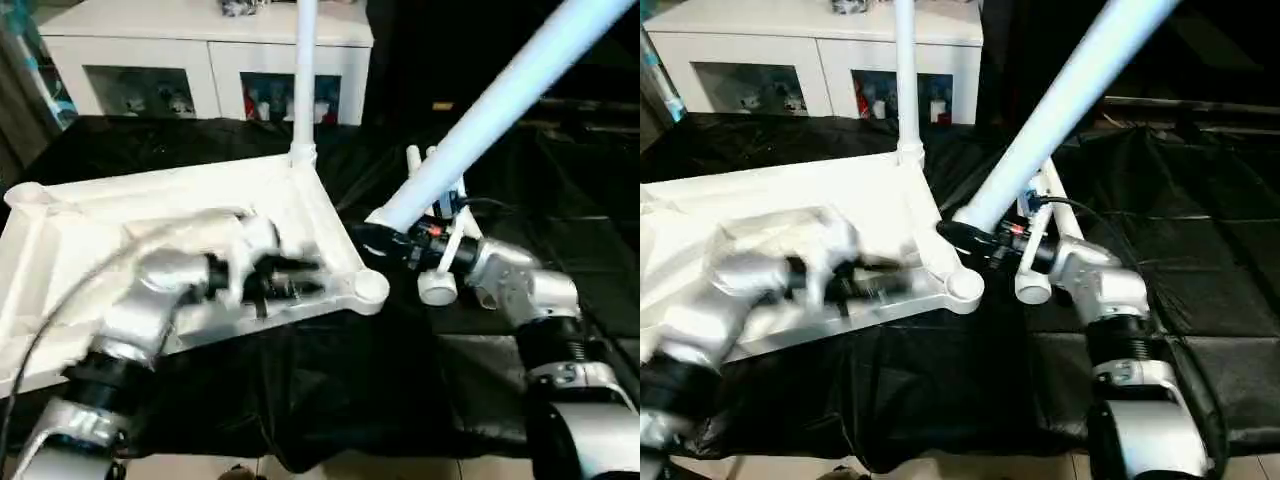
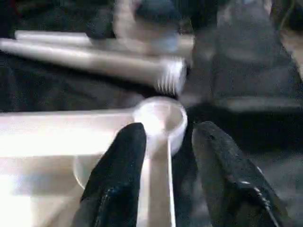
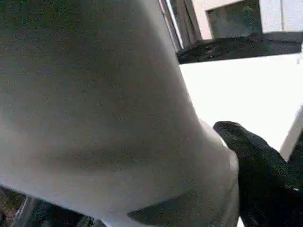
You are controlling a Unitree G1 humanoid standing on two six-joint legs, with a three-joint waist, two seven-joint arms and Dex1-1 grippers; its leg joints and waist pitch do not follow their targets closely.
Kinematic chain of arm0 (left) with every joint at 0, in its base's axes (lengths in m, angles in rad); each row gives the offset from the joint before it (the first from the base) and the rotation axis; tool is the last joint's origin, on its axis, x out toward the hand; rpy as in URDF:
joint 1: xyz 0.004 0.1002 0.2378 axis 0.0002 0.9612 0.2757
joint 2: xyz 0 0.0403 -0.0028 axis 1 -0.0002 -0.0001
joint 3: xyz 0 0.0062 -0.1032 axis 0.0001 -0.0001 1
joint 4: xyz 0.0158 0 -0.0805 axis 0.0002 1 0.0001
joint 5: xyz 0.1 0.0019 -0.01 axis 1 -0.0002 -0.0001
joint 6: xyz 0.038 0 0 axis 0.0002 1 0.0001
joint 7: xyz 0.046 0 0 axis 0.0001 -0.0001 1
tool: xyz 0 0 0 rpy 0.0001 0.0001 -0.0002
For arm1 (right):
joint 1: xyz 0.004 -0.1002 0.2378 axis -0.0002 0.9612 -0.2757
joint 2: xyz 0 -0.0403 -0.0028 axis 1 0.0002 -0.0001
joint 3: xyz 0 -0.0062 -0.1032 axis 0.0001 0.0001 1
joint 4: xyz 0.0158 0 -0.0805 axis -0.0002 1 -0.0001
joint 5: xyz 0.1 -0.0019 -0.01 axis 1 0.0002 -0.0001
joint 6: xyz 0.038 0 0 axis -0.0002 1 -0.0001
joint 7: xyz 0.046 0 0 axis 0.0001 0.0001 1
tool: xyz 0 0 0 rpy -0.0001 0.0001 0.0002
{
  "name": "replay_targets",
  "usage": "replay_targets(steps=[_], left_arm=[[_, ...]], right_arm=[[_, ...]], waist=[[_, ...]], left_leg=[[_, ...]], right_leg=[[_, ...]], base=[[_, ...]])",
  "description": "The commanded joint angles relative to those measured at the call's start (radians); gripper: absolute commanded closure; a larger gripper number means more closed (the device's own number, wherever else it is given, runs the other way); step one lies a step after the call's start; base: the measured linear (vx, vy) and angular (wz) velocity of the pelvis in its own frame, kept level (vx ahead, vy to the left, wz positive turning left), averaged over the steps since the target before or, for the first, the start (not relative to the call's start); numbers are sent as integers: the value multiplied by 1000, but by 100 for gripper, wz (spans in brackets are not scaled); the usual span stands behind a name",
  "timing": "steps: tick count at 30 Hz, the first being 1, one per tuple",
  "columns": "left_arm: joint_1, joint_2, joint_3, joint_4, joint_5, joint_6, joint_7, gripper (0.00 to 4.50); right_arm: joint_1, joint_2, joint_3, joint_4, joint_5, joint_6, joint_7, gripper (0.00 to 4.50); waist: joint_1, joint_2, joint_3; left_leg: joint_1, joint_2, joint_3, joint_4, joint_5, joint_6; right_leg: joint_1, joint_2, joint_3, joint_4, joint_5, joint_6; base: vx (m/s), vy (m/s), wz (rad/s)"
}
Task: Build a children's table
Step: Insert table leg to table base
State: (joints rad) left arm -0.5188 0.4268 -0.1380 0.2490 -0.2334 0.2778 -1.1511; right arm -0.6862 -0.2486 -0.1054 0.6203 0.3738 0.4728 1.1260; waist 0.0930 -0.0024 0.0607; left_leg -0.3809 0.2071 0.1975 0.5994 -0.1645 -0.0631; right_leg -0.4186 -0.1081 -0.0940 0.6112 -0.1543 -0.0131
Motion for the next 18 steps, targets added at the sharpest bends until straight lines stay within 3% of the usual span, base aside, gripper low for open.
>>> replay_targets(steps=[1, 2, 4, 5, 8, 10, 12, 18], left_arm=[[-42, 3, 55, -37, -84, 63, -25, 231], [-65, -15, 83, -57, -125, 74, -14, 231], [-83, -40, 99, -81, -157, 75, 12, 228], [-87, -47, 101, -87, -163, 77, 18, 214], [-108, -95, 109, -110, -191, 94, 58, 188], [-139, -158, 131, -114, -242, 129, 100, 170], [-146, -171, 131, -118, -258, 148, 98, 150], [-192, -240, 120, -80, -266, 154, 152, 101]], right_arm=[[0, -5, 32, -46, -17, 26, -4, 130], [4, -3, 52, -60, -22, 42, -2, 130], [6, 0, 68, -75, -23, 65, -10, 130], [6, 0, 71, -79, -22, 74, -14, 130], [5, 7, 88, -89, -26, 88, -24, 130], [-2, 21, 108, -83, -39, 88, -36, 130], [-4, 25, 115, -81, -43, 90, -41, 130], [-1, 41, 162, -98, -56, 94, -39, 130]], waist=[[2, 14, -74], [-2, 8, -73], [1, 12, -72], [0, 6, -73], [1, 5, -73], [4, 5, -76], [3, 3, -77], [0, 3, -76]], left_leg=[[24, 23, -16, -79, -340, -34], [22, 23, -14, -79, -338, -33], [25, 26, -15, -79, -341, -34], [23, 26, -15, -79, -336, -32], [21, 25, -13, -77, -314, -25], [21, 25, -11, -73, -281, -23], [15, 24, -12, -74, -271, -18], [14, 23, -13, -73, -253, -10]], right_leg=[[48, -38, 41, -77, -368, -192], [48, -36, 41, -77, -362, -193], [46, -39, 42, -77, -357, -199], [49, -39, 42, -78, -354, -198], [49, -39, 44, -77, -348, -188], [49, -40, 45, -77, -317, -200], [54, -39, 43, -73, -310, -197], [57, -38, 44, -75, -294, -186]], base=[[0, 0, 0], [0, 0, 0], [0, 0, 0], [0, 0, 0], [0, 0, 0], [0, 0, 0], [0, 0, 0], [0, 0, 0]])
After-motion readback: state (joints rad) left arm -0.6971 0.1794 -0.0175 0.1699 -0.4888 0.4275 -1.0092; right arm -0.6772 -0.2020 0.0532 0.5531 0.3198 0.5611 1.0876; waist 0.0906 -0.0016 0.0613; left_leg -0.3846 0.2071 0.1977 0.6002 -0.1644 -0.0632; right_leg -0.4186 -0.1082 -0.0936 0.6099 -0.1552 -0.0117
